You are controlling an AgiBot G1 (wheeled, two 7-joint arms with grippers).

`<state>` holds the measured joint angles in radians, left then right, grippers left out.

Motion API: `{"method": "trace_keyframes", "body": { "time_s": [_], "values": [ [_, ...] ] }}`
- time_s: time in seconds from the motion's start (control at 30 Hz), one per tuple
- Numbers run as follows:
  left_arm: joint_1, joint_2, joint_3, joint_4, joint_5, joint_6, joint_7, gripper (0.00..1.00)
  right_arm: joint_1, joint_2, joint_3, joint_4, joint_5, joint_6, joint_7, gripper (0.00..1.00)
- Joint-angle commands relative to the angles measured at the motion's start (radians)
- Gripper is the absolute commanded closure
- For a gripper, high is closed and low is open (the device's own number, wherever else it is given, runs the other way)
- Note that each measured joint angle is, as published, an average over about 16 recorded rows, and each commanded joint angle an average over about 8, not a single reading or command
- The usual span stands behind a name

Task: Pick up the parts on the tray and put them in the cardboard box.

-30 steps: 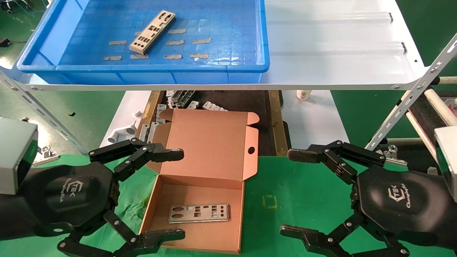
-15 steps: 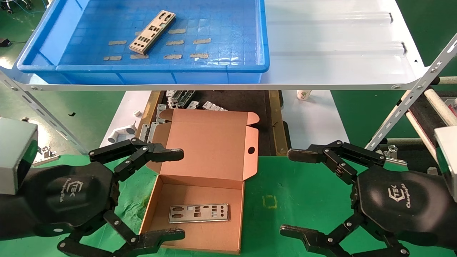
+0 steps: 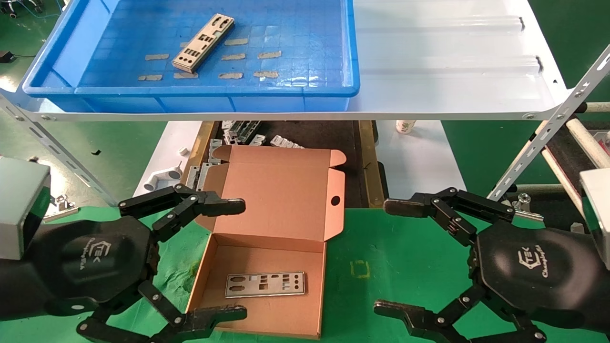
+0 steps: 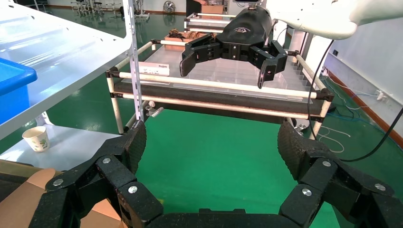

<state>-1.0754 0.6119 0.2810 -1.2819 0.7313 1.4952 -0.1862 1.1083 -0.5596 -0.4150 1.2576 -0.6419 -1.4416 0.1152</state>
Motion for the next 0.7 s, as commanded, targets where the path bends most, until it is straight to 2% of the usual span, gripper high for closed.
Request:
{"method": "trace_keyframes", "body": {
  "time_s": [0.03, 0.7],
  "values": [
    [0.000, 0.000, 0.000, 0.000, 0.000, 0.000, 0.000, 0.00, 0.000, 0.000, 0.000, 0.000, 0.000, 0.000, 0.000, 0.00],
    [0.000, 0.000, 0.000, 0.000, 0.000, 0.000, 0.000, 0.00, 0.000, 0.000, 0.000, 0.000, 0.000, 0.000, 0.000, 0.00]
  ]
}}
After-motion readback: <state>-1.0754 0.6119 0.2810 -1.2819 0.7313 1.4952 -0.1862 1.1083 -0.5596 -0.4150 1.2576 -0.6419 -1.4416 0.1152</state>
